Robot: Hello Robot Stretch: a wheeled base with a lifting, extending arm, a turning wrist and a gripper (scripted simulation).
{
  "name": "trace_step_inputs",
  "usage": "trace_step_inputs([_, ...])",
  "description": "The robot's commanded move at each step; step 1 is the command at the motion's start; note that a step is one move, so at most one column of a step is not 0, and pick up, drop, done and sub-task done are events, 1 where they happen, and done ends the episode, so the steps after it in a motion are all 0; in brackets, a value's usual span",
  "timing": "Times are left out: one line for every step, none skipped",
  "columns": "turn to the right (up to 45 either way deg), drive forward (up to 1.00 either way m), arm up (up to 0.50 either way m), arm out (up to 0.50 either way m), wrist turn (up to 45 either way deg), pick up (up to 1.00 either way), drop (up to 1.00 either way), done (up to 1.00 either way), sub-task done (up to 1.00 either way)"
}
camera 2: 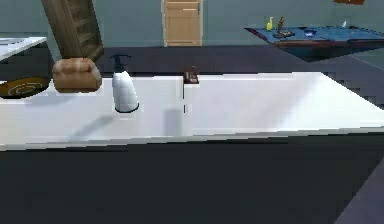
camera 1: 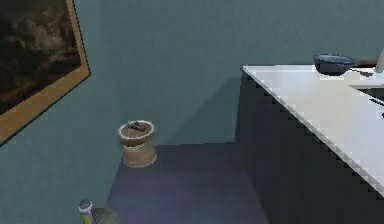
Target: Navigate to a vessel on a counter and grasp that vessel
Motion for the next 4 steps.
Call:
trace_step_inputs([0.0, 0.35, 0.0, 0.0, 0.0, 0.0, 0.0, 0.0, 0.0])
trace_step_inputs([-45.0, 0.0, 0.0, 0.0, 0.0, 0.0, 0.0, 0.0, 0.0])
trace_step_inputs([-45.0, 0.0, 0.0, 0.0, 0.0, 0.0, 0.0, 0.0, 0.0])
trace_step_inputs([-45.0, 0.0, 0.0, 0.0, 0.0, 0.0, 0.0, 0.0, 0.0])
